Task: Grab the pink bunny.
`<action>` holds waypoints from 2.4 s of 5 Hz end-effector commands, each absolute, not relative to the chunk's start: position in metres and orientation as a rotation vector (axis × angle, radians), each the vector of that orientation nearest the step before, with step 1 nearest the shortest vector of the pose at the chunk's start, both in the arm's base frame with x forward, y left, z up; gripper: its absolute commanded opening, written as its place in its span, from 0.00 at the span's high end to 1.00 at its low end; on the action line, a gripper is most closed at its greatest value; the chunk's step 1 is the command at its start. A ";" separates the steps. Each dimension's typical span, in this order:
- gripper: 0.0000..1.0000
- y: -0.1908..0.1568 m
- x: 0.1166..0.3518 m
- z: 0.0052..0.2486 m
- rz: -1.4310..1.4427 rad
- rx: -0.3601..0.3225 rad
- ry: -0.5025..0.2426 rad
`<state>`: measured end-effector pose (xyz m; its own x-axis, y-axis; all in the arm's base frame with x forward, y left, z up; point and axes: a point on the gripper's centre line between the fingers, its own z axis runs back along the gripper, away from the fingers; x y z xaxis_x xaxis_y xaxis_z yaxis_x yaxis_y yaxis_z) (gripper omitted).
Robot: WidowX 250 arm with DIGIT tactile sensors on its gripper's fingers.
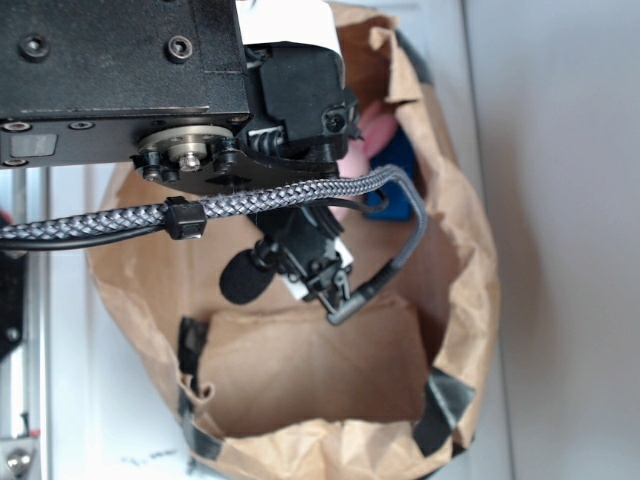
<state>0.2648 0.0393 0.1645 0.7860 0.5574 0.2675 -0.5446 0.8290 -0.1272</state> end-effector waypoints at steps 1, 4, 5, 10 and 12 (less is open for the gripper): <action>0.00 0.054 0.297 0.162 0.625 -0.026 -0.389; 0.00 0.045 0.297 0.134 0.567 -0.002 -0.396; 0.00 0.041 0.289 0.128 0.553 0.006 -0.394; 0.00 0.034 0.316 0.087 0.531 0.054 -0.360; 0.00 0.040 0.343 0.065 0.493 0.097 -0.339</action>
